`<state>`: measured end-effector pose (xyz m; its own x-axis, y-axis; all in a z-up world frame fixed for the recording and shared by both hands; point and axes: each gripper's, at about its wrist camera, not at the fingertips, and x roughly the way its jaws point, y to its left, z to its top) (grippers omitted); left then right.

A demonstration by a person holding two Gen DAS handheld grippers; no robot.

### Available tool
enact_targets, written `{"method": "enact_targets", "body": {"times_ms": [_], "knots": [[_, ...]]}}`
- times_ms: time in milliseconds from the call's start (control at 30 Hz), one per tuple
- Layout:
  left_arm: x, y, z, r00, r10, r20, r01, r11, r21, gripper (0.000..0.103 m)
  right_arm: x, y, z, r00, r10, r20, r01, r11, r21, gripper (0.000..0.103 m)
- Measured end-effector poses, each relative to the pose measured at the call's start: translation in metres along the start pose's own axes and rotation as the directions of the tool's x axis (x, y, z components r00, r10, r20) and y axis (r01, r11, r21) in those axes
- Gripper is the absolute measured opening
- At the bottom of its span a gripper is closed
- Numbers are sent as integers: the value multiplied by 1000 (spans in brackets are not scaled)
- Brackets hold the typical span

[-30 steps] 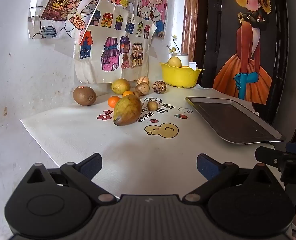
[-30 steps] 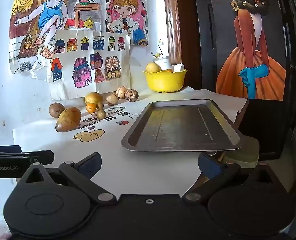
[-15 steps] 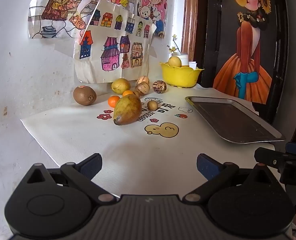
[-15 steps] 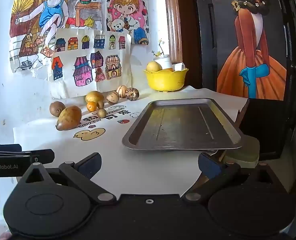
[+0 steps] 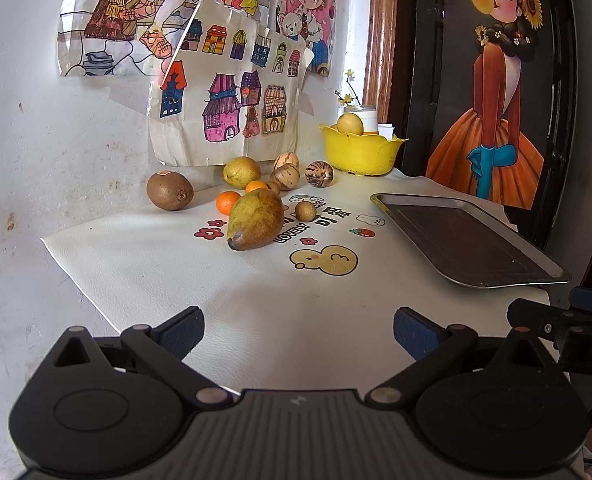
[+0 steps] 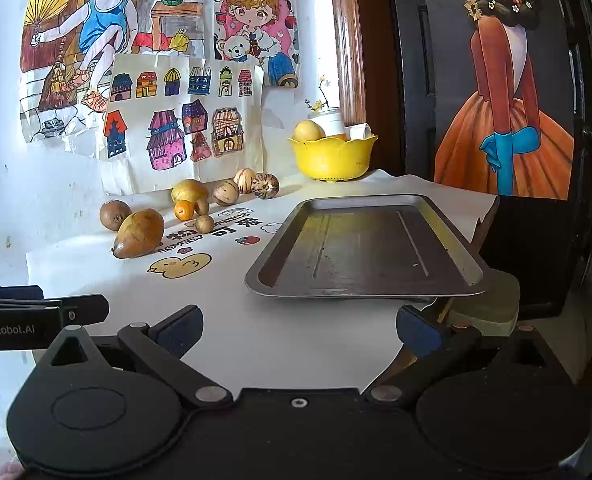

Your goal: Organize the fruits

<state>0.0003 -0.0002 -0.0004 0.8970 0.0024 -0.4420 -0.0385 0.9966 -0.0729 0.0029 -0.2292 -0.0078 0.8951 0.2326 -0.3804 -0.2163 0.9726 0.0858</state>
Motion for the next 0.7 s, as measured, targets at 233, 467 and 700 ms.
{"method": "enact_targets", "body": {"times_ms": [233, 467, 700], "knots": [[0, 0, 0, 1000, -1, 0, 1, 1000, -2, 103, 1, -4, 2, 1000, 2, -2, -2, 1000, -1, 103], [-2, 0, 0, 1000, -2, 0, 2, 1000, -2, 103, -1, -3, 0, 1000, 2, -3, -2, 1000, -2, 103], [-3, 0, 0, 1000, -2, 0, 2, 1000, -2, 103, -1, -3, 0, 1000, 1, -3, -1, 1000, -2, 103]]}}
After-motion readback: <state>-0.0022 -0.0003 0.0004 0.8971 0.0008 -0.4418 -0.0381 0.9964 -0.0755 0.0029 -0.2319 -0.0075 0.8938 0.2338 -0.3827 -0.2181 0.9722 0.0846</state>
